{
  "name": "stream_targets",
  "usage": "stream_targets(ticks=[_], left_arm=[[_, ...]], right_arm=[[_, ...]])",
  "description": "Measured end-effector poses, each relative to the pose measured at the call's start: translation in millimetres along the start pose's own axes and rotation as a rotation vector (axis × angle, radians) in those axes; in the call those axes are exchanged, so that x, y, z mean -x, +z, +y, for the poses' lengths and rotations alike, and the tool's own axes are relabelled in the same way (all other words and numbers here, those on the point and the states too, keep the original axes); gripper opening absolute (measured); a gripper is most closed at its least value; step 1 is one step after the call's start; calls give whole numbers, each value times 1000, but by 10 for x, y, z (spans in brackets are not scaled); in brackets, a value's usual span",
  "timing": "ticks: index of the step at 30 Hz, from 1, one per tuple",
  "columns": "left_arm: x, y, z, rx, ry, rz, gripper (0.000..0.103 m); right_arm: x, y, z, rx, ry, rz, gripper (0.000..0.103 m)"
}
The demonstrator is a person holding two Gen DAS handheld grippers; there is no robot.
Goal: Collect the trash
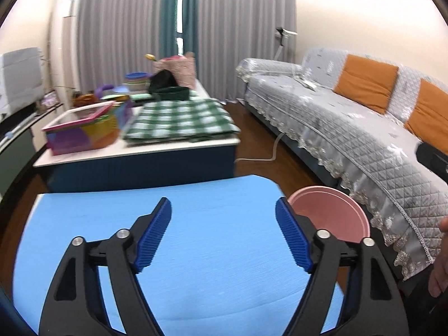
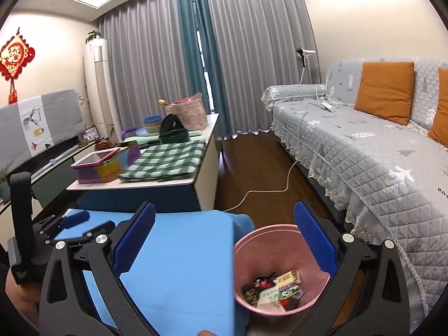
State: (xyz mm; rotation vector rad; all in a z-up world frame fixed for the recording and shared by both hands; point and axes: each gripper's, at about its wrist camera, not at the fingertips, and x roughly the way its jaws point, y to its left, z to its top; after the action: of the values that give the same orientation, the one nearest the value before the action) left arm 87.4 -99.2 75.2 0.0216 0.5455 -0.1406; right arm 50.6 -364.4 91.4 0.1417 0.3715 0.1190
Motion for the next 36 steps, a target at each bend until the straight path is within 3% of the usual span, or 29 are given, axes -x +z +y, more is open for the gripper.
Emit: stream_targets(ticks=[8,18,24,36], left_arm=[[451,-182,453,65,75,0,88],[870,-771,575,111,133,49,93],[958,-1052,536,118,130,92,93],[742,-1142,606,142,140,136,95]], right_arm=[[197,-253,302,7,11,70,98],[309,-683,635,57,-15,162,98],[359,-920,840,88,-49,198,98],[113,-1074,898,106,-68,254,98]])
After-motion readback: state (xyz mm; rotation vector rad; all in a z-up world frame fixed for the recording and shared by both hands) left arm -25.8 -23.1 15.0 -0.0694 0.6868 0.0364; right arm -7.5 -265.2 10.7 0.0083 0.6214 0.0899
